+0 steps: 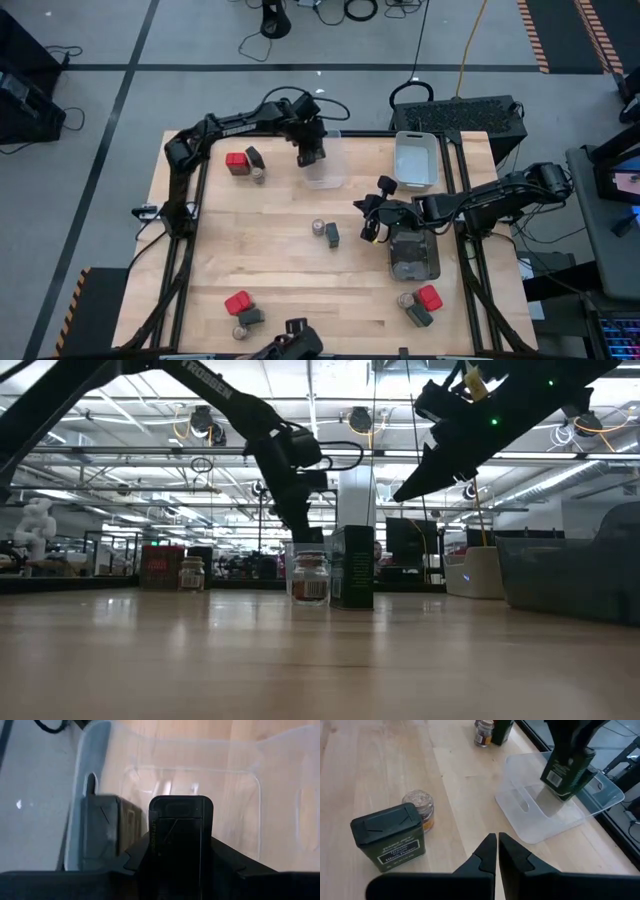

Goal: Sort spices by type
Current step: Put the black seasoning can into the transparent bin

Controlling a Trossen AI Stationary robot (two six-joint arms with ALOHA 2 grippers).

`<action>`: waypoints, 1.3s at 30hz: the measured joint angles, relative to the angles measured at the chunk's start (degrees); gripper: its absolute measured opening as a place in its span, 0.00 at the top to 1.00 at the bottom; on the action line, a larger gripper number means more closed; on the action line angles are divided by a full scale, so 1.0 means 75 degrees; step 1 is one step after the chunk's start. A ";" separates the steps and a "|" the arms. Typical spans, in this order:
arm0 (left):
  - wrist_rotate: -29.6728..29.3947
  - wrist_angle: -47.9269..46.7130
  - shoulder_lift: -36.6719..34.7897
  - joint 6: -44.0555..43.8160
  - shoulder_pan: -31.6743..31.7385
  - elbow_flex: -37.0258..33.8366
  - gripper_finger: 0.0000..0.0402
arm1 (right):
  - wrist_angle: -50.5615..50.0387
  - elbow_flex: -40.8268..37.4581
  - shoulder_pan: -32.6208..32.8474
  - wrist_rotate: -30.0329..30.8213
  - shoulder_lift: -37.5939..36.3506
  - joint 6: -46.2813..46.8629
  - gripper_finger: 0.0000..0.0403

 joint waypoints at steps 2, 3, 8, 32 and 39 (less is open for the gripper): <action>-0.0003 0.0083 -0.0012 0.0136 0.0004 0.0000 0.66 | 0.0000 0.0000 -0.0033 -0.0001 0.0000 -0.0001 1.00; -0.0003 0.0115 -0.0014 0.0150 0.0005 0.0000 0.66 | 0.0000 0.0000 -0.0039 0.0001 0.0000 0.0002 1.00; -0.0040 0.0086 0.0015 0.0159 0.0013 0.0000 0.66 | 0.0003 0.0000 -0.0045 0.0000 0.0000 0.0006 1.00; -0.0564 0.0554 0.0313 0.0153 0.0011 -0.0003 0.65 | -0.0034 0.0000 -0.0045 0.0000 0.0000 0.0006 1.00; -0.0928 0.0489 0.0313 0.0152 0.0003 -0.0003 0.52 | -0.0044 0.0000 -0.0045 0.0000 0.0000 0.0005 1.00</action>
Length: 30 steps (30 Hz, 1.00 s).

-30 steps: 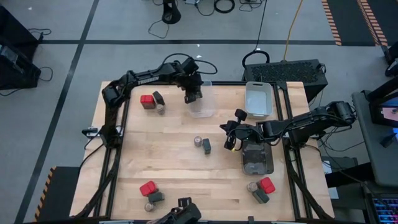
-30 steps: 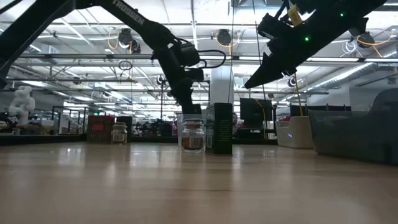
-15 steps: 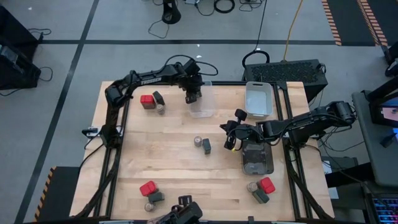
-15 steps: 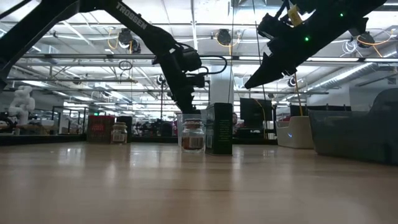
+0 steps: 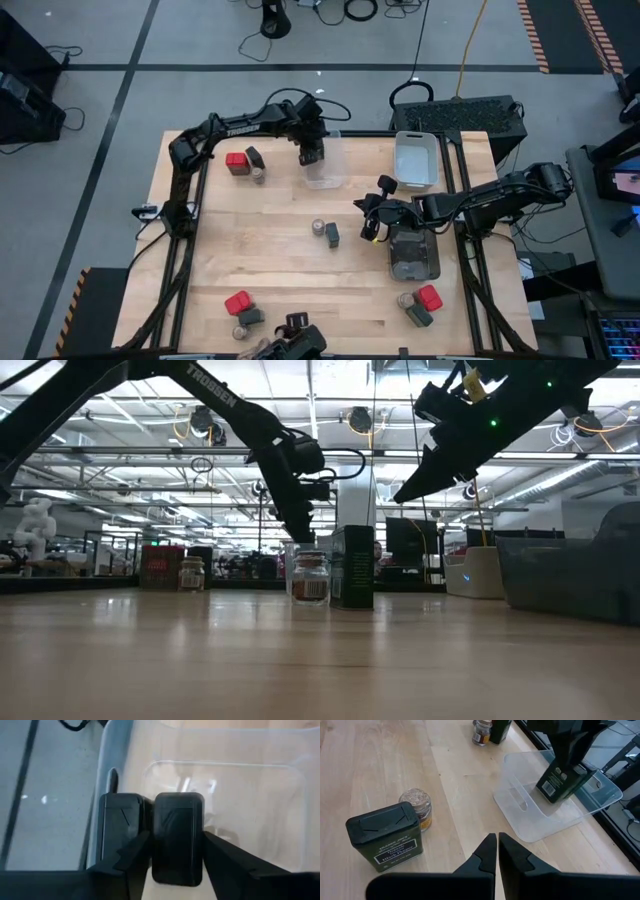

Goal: Sort spices by type
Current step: Put the black seasoning can into the transparent bin

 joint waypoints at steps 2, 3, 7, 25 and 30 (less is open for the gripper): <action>-0.0179 -0.0035 0.0000 -0.0006 -0.0005 0.0000 0.48 | 0.0000 0.0000 0.0000 0.0000 0.0000 -0.0002 1.00; -0.0244 -0.0036 0.0000 -0.0007 -0.0012 0.0000 0.47 | -0.0002 0.0000 0.0000 0.0000 0.0000 -0.0002 1.00; -0.0390 -0.0029 0.0000 -0.0010 -0.0075 0.0000 0.43 | -0.0006 0.0000 0.0000 0.0000 0.0000 -0.0022 1.00; -0.1336 -0.0382 -0.0610 0.0010 -0.0461 0.0035 0.43 | 0.0006 0.0003 0.0003 0.0000 0.0000 -0.0057 1.00; -0.1475 -0.0803 -0.1315 -0.0060 -0.0524 0.0035 0.43 | 0.0001 0.0003 0.0013 -0.0214 0.0000 -0.0054 1.00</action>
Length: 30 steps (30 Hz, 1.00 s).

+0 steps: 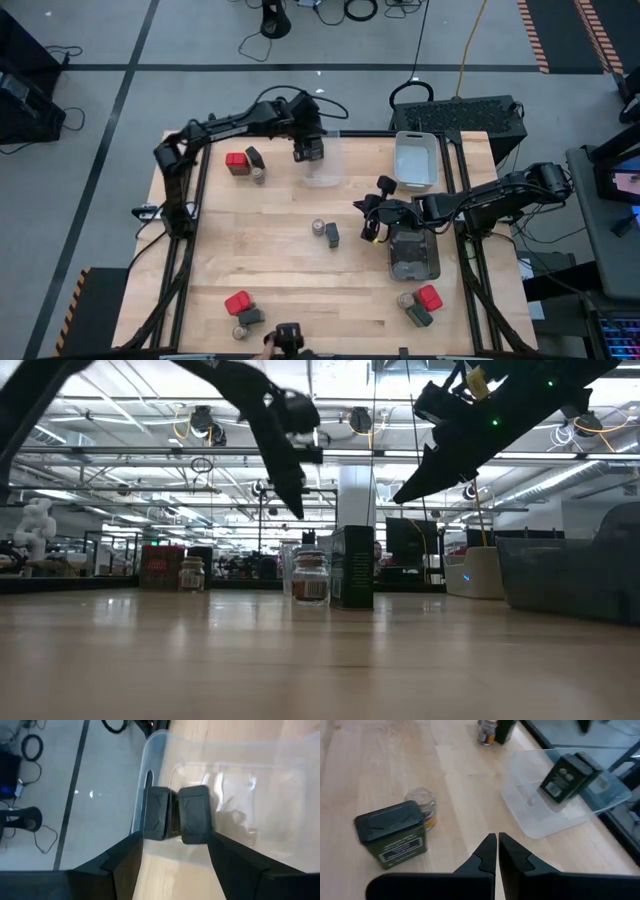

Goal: Sort spices by type
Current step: Put the black seasoning can into the transparent bin

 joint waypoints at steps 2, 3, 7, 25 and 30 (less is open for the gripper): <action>0.0103 -0.0314 -0.0358 -0.0140 -0.0067 0.0000 0.43 | 0.0006 0.0000 -0.0002 -0.0108 0.0000 -0.0003 1.00; 0.0190 -0.0476 -0.0561 -0.0218 -0.0102 0.0000 0.43 | 0.0004 0.0000 -0.0002 -0.0149 -0.0001 -0.0003 1.00; 0.0662 -0.1619 -0.1377 -0.0740 -0.0301 0.0003 0.43 | 0.0000 0.0000 -0.0002 -0.0168 0.0000 -0.0003 1.00; 0.1342 -0.4425 -0.3976 -0.3705 -0.2123 -0.1174 0.43 | -0.0001 0.0000 0.0004 -0.0395 0.0000 0.0048 1.00; 0.1222 -0.4246 -0.4157 -0.4416 -0.3138 -0.1548 0.43 | -0.0001 0.0000 0.0004 -0.0395 -0.0003 0.0093 1.00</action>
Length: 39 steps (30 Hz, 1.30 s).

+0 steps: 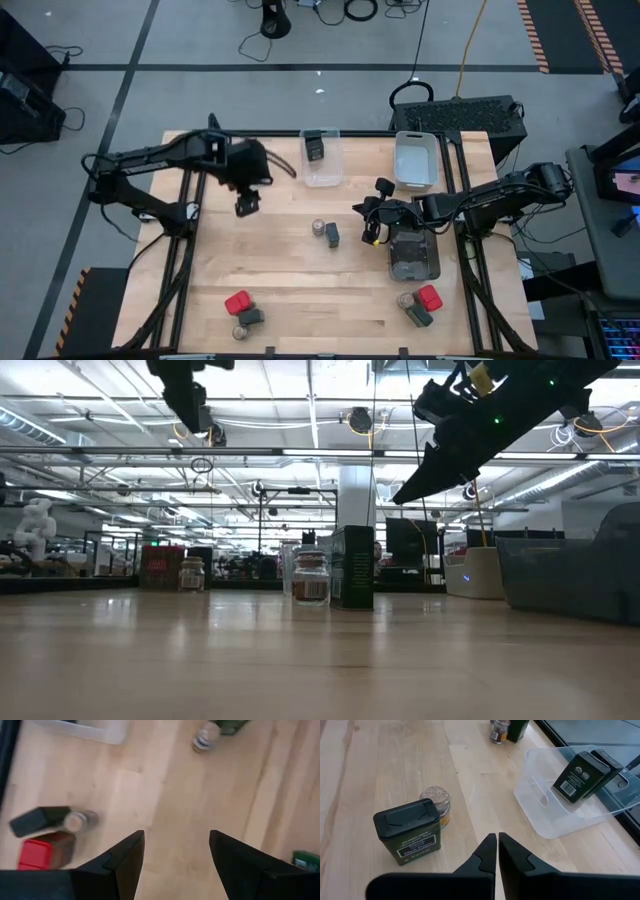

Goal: Sort spices by type
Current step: Put the black seasoning can into the transparent bin

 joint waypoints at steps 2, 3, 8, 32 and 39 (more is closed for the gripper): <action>-0.0009 0.0249 -0.0001 -0.0215 -0.0439 -0.0113 0.43 | 0.0000 0.0000 -0.0003 0.0000 0.0003 0.0038 1.00; -0.0012 0.0394 -0.0001 -0.0313 -0.0658 -0.0200 0.43 | 0.0000 0.0000 -0.0003 0.0000 0.0003 0.0044 1.00; 0.0036 0.1194 0.0016 -0.0792 -0.1785 -0.0707 0.43 | 0.0000 0.0000 -0.0003 0.0000 0.0001 0.0047 1.00; -0.0816 0.3444 0.1785 -0.3214 -0.6061 -0.0979 0.43 | 0.1053 0.0000 0.0143 -0.1441 0.0003 -0.0013 1.00; 0.0095 0.3474 0.2637 -0.3612 -0.6188 -0.0981 0.43 | 0.2442 0.0000 0.0729 -0.2162 0.0003 -0.0740 1.00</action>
